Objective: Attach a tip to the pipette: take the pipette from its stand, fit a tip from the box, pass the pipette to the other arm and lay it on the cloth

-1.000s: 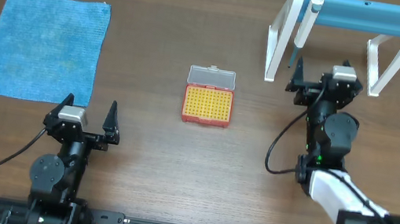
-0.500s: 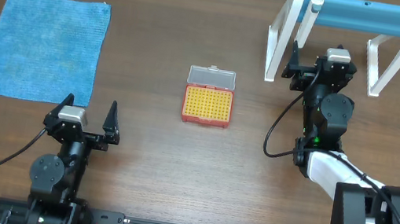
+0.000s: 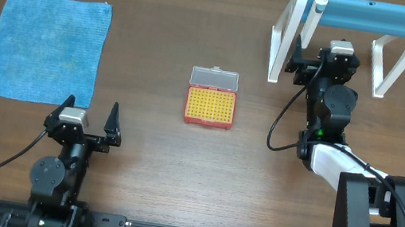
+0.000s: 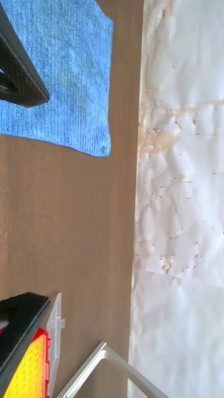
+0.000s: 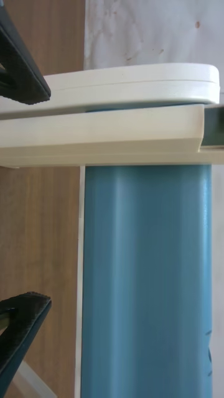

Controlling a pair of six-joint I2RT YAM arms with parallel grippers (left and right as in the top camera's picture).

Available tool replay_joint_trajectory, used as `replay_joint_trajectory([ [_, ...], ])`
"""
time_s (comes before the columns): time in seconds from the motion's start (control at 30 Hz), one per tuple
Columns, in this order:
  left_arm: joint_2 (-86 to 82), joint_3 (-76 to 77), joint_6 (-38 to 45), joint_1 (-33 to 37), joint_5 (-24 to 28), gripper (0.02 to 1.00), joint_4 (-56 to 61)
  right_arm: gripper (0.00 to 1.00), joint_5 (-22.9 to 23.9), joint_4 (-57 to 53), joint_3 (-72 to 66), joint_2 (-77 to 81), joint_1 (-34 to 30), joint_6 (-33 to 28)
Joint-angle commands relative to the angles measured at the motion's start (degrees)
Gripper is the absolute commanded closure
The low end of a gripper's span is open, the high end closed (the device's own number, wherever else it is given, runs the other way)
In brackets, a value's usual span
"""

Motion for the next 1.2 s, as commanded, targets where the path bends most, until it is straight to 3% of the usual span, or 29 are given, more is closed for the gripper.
replay_joint_trajectory([
  [0.03, -0.1, 0.0, 0.7, -0.2, 0.6, 0.053, -0.5, 0.02, 0.9, 0.2, 1.5, 0.8, 0.2, 0.4],
  [1.2, -0.1, 0.0, 0.7, -0.2, 0.6, 0.053, -0.5, 0.02, 1.8, 0.3, 5.0, 6.0, 0.2, 0.4],
])
